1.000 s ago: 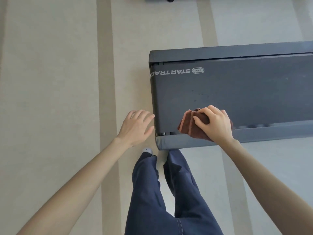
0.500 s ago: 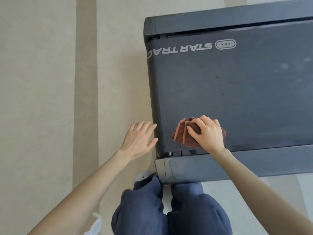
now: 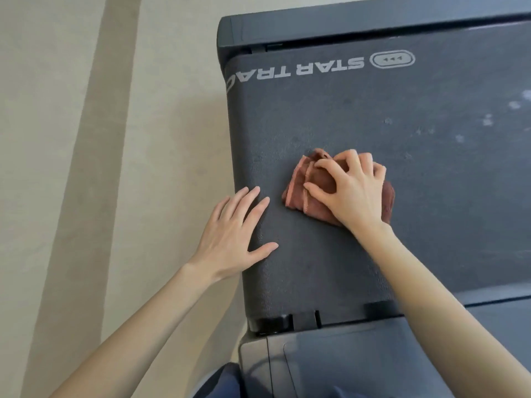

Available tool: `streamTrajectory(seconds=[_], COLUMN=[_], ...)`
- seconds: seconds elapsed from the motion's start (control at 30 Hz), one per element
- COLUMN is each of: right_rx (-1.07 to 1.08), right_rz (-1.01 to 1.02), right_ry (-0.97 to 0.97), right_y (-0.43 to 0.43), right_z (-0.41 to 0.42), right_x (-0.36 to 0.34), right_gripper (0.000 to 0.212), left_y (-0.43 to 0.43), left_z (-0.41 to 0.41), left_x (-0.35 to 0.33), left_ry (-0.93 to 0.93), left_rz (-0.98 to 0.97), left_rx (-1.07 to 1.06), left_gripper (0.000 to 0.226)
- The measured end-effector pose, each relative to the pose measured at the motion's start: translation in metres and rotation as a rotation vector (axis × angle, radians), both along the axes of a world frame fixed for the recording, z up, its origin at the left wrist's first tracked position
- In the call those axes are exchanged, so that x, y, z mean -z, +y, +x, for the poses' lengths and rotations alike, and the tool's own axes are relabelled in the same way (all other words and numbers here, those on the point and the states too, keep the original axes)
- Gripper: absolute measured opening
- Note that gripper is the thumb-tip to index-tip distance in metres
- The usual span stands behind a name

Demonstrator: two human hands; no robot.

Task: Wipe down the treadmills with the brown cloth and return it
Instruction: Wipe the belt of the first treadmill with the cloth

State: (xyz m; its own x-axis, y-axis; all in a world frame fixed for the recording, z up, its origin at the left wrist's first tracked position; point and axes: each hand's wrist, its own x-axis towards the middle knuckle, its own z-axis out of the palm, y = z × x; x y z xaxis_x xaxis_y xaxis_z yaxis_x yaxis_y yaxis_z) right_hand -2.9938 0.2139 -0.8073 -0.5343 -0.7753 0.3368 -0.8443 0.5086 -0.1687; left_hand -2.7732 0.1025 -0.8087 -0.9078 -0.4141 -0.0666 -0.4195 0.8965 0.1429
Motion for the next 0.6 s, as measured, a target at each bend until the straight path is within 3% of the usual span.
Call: streamTrajectory(seconds=[0.13, 0.37, 0.5, 0.6], right_rx=[-0.011, -0.190, -0.268, -0.517], right_rz=[0.184, 0.177, 0.094, 0.091], right_ry=[-0.080, 0.010, 0.079, 0.148], right_y=[-0.012, 0.078, 0.086, 0.079], right_z=[-0.010, 0.055, 0.040, 0.024], right_x=[-0.015, -0.017, -0.036, -0.037], right_gripper=[0.053, 0.071, 0.060, 0.049], left_y=[0.003, 0.002, 0.003, 0.002], left_z=[0.000, 0.001, 0.000, -0.001], left_x=[-0.006, -0.002, -0.003, -0.005], left_ry=[-0.044, -0.014, -0.014, -0.012], left_rz=[0.005, -0.003, 0.006, -0.002], left_rx=[0.002, 0.015, 0.007, 0.018], left_gripper=[0.079, 0.079, 0.079, 0.078])
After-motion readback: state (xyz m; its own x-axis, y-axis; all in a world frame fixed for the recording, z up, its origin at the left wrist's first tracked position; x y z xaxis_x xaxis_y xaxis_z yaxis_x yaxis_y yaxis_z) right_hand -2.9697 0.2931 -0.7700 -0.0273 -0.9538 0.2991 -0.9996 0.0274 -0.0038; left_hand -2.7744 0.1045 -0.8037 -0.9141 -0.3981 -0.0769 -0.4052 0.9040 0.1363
